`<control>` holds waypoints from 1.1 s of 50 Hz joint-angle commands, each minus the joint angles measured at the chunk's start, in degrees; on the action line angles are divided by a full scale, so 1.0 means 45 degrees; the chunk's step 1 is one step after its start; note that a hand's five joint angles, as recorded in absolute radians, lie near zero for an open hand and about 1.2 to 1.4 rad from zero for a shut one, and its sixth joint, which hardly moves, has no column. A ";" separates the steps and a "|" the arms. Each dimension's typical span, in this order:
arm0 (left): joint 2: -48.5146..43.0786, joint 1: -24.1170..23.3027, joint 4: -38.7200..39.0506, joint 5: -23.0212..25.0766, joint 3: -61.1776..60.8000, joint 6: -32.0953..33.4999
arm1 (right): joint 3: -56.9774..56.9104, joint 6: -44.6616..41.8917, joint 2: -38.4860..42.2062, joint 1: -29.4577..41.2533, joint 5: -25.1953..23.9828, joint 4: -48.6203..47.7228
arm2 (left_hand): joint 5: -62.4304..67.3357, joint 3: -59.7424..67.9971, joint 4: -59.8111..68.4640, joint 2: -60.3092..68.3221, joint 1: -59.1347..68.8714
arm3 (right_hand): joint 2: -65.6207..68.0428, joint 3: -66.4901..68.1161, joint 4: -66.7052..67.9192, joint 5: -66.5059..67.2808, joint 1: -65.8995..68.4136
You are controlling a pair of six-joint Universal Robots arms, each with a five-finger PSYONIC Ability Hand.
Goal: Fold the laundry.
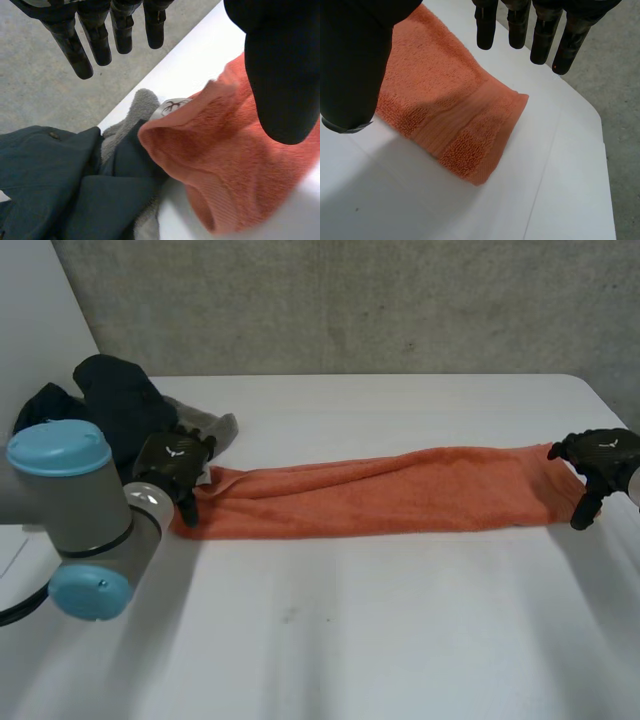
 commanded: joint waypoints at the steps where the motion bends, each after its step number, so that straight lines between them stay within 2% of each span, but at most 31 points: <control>1: -0.1906 0.0270 0.0780 0.0018 0.1778 0.0021 | 0.0230 -0.0002 0.0002 0.0006 0.0005 -0.0011 | 0.0231 0.0272 0.0352 0.0385 0.0531 | -0.0582 -0.0504 -0.0772 -0.0886 -0.0373; 7: -0.3467 0.0544 0.1111 -0.0234 0.4197 -0.0057 | 0.0250 -0.0002 0.0002 0.0026 0.0025 -0.0011 | 0.1012 0.1053 0.1134 0.1166 0.1313 | -0.0582 -0.0504 -0.0772 -0.0886 -0.0373; 8: -0.3857 0.0622 0.1131 -0.0680 0.5150 -0.0096 | 0.0250 -0.0002 0.0002 0.0026 0.0044 -0.0011 | 0.1867 0.1908 0.1988 0.2021 0.2167 | -0.0582 -0.0504 -0.0772 -0.0886 -0.0373; 11: -0.4075 0.0992 0.1151 -0.2261 0.6095 -0.0076 | 0.0250 -0.0002 0.0002 0.0045 0.0044 -0.0011 | 0.2063 0.2104 0.2185 0.2217 0.2364 | -0.0582 -0.0504 -0.0772 -0.0886 -0.0373; 12: -0.4018 0.1322 0.1267 -0.3195 0.6194 -0.0096 | 0.0250 -0.0002 0.0002 0.0045 0.0044 -0.0011 | 0.1951 0.1992 0.2073 0.2105 0.2252 | -0.0582 -0.0504 -0.0772 -0.0886 -0.0373; 13: -0.3978 0.1383 0.1288 -0.3417 0.6175 -0.0096 | 0.0250 -0.0002 0.0002 0.0045 0.0044 -0.0011 | 0.1913 0.1954 0.2035 0.2067 0.2214 | -0.0582 -0.0504 -0.0772 -0.0886 -0.0373; 15: -0.3823 0.1384 0.1269 -0.3303 0.6058 -0.0096 | 0.0250 -0.0002 0.0002 0.0045 0.0064 -0.0011 | 0.1727 0.1768 0.1848 0.1881 0.2027 | -0.0582 -0.0504 -0.0772 -0.0886 -0.0373; 20: -0.2536 0.0761 0.1268 -0.1666 0.4307 -0.0077 | 0.0230 -0.0002 -0.0056 0.0104 0.0044 -0.0011 | 0.0272 0.0313 0.0394 0.0426 0.0573 | -0.0582 -0.0504 -0.0772 -0.0886 -0.0373; 24: -0.1890 0.0486 0.1269 -0.1135 0.2976 -0.0096 | 0.0152 -0.0002 -0.0057 0.0084 0.0044 -0.0030 | 0.0231 0.0272 0.0352 0.0385 0.0531 | -0.0582 -0.0504 -0.0772 -0.0886 -0.0373; 29: -0.1089 -0.0021 0.1151 -0.1154 0.1802 -0.0096 | 0.0074 -0.0002 -0.0057 0.0026 0.0025 -0.0186 | 0.0193 0.0234 0.0315 0.0347 0.0494 | -0.0582 -0.0504 -0.0772 -0.0886 -0.0373; 34: 0.0043 -0.0081 0.1151 -0.1056 0.0397 -0.0155 | -0.0062 -0.0021 0.0118 -0.0033 0.0005 -0.0653 | 0.0193 0.0234 0.0315 0.0347 0.0494 | -0.0572 -0.0493 -0.0761 -0.0875 -0.0362; 43: 0.1704 -0.0256 0.1268 -0.0997 -0.1557 -0.0388 | -0.0629 -0.0352 0.1290 -0.0033 -0.0385 -0.1124 | 0.0193 0.0234 0.0315 0.0347 0.0494 | 0.2610 0.2688 0.2421 0.2306 0.2819; 55: 0.1901 -0.0374 0.1288 -0.0997 -0.2028 -0.0916 | -0.2054 -0.0841 0.3146 -0.0072 -0.0503 -0.1182 | 0.0193 0.0234 0.0315 0.0347 0.0494 | 0.4555 0.4634 0.4366 0.4252 0.4765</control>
